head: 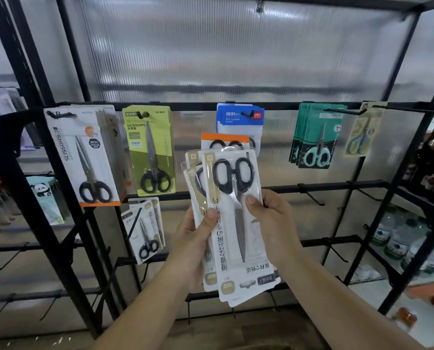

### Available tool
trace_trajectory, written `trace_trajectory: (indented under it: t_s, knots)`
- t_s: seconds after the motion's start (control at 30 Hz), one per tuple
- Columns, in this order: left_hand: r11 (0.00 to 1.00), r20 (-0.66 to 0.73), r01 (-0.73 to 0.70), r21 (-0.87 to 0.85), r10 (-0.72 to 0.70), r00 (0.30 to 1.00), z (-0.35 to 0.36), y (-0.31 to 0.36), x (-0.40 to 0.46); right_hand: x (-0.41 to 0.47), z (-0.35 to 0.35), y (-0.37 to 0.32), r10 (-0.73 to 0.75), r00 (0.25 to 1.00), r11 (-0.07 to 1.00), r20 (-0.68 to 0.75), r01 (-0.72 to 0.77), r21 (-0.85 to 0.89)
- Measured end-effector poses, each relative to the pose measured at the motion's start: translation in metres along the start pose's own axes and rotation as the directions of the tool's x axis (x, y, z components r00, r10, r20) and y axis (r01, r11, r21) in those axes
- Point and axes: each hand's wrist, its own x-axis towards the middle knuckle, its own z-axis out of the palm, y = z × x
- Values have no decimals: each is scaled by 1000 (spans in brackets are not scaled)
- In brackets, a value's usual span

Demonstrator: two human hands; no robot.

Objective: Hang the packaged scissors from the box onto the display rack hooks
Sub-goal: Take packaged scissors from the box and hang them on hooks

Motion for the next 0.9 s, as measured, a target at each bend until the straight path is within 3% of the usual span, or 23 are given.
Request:
trace_trajectory:
  t_s: [0.2, 0.27, 0.37, 0.47, 0.57, 0.7, 0.77, 0.83, 0.9]
  knots:
    - [995, -51, 88, -47, -90, 995, -11, -2, -2, 10, -25, -5, 205, 979, 975, 9, -205, 91]
    - [995, -63, 93, -21, -94, 994, -7, 5, -7, 14, -32, -4, 169, 985, 985, -23, -169, -13]
    - [992, -73, 123, 22, -121, 990, -17, 12, -1, 17, -36, -13, 60, 992, 954, 108, -25, -298]
    - [979, -11, 150, 137, -150, 989, -36, 16, 9, 24, -40, -22, -27, 973, 792, 228, 160, -589]
    - [963, -22, 173, 206, -172, 985, -46, 16, 10, 28, -42, -22, 3, 959, 569, 285, 233, -789]
    - [943, -3, 189, 275, -195, 981, -45, 6, 3, 29, -33, -17, 88, 905, 475, 416, 329, -816]
    - [947, -5, 181, 265, -186, 982, -45, 0, 1, 30, -27, -13, 40, 893, 330, 449, 413, -849]
    - [967, -15, 163, 195, -163, 986, -46, -4, -1, 31, -24, -9, -89, 917, 180, 388, 398, -900]
    - [982, -44, 148, 118, -144, 989, -47, -6, -2, 27, -22, -4, -233, 946, 162, 225, 266, -950]
